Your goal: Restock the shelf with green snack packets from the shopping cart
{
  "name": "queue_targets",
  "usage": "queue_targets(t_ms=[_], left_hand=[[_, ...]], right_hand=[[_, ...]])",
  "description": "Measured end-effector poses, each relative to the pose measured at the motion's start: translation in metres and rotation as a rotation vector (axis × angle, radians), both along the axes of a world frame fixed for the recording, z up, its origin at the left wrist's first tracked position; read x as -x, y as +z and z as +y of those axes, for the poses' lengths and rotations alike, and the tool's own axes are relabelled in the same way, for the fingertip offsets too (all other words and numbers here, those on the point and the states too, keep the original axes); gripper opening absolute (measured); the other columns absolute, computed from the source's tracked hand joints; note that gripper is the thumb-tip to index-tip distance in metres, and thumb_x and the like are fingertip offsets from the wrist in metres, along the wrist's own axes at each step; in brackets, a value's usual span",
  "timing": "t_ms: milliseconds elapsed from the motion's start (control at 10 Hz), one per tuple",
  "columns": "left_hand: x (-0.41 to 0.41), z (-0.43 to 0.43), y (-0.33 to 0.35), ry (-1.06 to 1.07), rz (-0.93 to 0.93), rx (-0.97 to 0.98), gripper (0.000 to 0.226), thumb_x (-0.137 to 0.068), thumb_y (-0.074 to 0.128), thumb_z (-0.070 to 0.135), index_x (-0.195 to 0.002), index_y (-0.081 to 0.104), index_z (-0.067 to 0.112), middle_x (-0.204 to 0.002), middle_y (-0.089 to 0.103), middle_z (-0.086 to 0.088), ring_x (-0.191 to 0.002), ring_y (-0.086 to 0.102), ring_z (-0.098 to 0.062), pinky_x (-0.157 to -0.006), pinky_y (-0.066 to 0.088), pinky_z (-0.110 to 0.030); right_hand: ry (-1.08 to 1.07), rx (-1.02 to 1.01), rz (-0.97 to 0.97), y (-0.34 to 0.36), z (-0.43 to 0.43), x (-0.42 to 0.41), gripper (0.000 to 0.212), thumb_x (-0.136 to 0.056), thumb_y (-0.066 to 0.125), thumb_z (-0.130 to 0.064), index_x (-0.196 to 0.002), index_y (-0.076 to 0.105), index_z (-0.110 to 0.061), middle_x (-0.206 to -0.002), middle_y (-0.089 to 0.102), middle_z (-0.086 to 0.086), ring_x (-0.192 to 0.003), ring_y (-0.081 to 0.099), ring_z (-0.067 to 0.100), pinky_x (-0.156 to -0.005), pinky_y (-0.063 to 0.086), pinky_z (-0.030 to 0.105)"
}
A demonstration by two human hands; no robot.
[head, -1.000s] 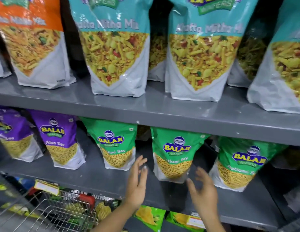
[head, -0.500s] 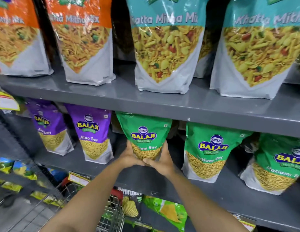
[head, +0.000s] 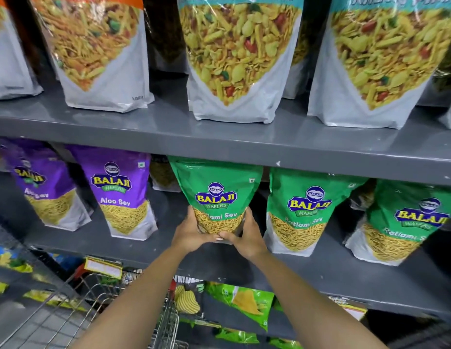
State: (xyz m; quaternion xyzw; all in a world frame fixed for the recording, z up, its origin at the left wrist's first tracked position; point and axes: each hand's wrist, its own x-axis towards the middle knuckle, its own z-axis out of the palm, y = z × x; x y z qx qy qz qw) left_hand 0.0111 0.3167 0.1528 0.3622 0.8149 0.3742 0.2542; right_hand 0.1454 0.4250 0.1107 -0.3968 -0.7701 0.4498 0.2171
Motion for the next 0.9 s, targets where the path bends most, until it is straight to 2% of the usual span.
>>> queue_targets(t_ms=[200, 300, 400, 500, 600, 700, 800, 900], left_hand=[[0.003, 0.000, -0.003, -0.036, -0.049, -0.027, 0.095, -0.054, 0.085, 0.038, -0.126, 0.023, 0.035, -0.128, 0.056, 0.007, -0.117, 0.055, -0.022, -0.097, 0.046, -0.038], [0.007, 0.000, -0.006, -0.064, -0.110, -0.058, 0.098, -0.051, 0.087, 0.033, -0.125, 0.023, 0.038, -0.128, 0.055, 0.007, -0.120, 0.053, -0.019, -0.101, 0.045, -0.041], [0.007, 0.001, -0.008, -0.093, -0.171, -0.108, 0.107, -0.052, 0.089, 0.025, -0.132, 0.019, 0.037, -0.131, 0.052, 0.008, -0.123, 0.050, -0.016, -0.103, 0.044, -0.037], [-0.001, -0.005, -0.007, -0.126, -0.170, -0.214, 0.119, -0.053, 0.091, 0.019, -0.139, 0.011, 0.034, -0.136, 0.043, 0.008, -0.126, 0.044, -0.011, -0.105, 0.041, -0.034], [-0.015, -0.019, -0.016, -0.085, -0.007, -0.219, 0.136, -0.050, 0.091, 0.036, -0.148, -0.003, 0.028, -0.154, 0.019, 0.007, -0.142, 0.021, -0.013, -0.113, 0.029, -0.036], [-0.044, -0.037, -0.026, -0.007, 0.110, -0.137, 0.133, -0.064, 0.081, 0.045, -0.147, -0.021, 0.025, -0.158, -0.020, 0.009, -0.148, -0.015, -0.014, -0.122, 0.007, -0.040], [-0.083, -0.056, -0.012, 0.092, 0.171, -0.230, 0.121, -0.071, 0.075, 0.045, -0.148, -0.018, 0.027, -0.159, -0.021, 0.009, -0.147, -0.017, -0.011, -0.122, 0.008, -0.043], [-0.131, -0.067, 0.018, 0.206, 0.466, -0.424, 0.098, -0.079, 0.055, 0.058, -0.151, 0.000, 0.022, -0.162, -0.007, 0.002, -0.149, -0.013, -0.015, -0.121, 0.005, -0.050]], right_hand=[[-0.016, 0.019, 0.021, -0.005, 0.000, -0.001, 0.103, -0.053, 0.074, -0.068, -0.137, 0.024, -0.035, -0.133, 0.052, -0.009, -0.125, 0.049, 0.016, -0.101, 0.047, 0.047], [-0.034, 0.007, 0.036, 0.003, -0.007, -0.002, 0.095, -0.056, 0.076, -0.061, -0.133, 0.029, -0.033, -0.129, 0.054, -0.009, -0.123, 0.051, 0.014, -0.100, 0.048, 0.046], [-0.040, 0.000, 0.041, 0.013, -0.014, -0.006, 0.083, -0.060, 0.079, -0.046, -0.127, 0.034, -0.030, -0.122, 0.057, -0.007, -0.117, 0.053, 0.013, -0.098, 0.049, 0.044], [-0.009, -0.010, 0.004, 0.028, -0.019, -0.015, 0.107, -0.057, 0.086, -0.039, -0.141, 0.021, -0.029, -0.135, 0.049, -0.004, -0.128, 0.045, 0.015, -0.106, 0.042, 0.046], [0.000, -0.141, -0.091, 0.043, -0.036, -0.038, 0.125, -0.062, 0.086, -0.038, -0.152, 0.000, -0.026, -0.152, 0.029, -0.002, -0.140, 0.027, 0.017, -0.111, 0.034, 0.037], [0.020, -0.269, -0.065, 0.051, -0.063, -0.078, 0.099, -0.076, 0.073, -0.043, -0.151, 0.010, -0.027, -0.154, 0.029, -0.006, -0.141, 0.030, 0.015, -0.111, 0.038, 0.036], [0.019, -0.400, -0.042, 0.065, -0.083, -0.130, 0.067, -0.086, 0.059, -0.044, -0.144, 0.030, -0.028, -0.140, 0.046, -0.009, -0.128, 0.045, 0.009, -0.103, 0.044, 0.028], [-0.060, -0.580, 0.031, 0.092, -0.090, -0.181, 0.040, -0.088, 0.051, -0.038, -0.126, 0.051, -0.030, -0.119, 0.057, -0.012, -0.107, 0.053, 0.005, -0.091, 0.047, 0.025]])
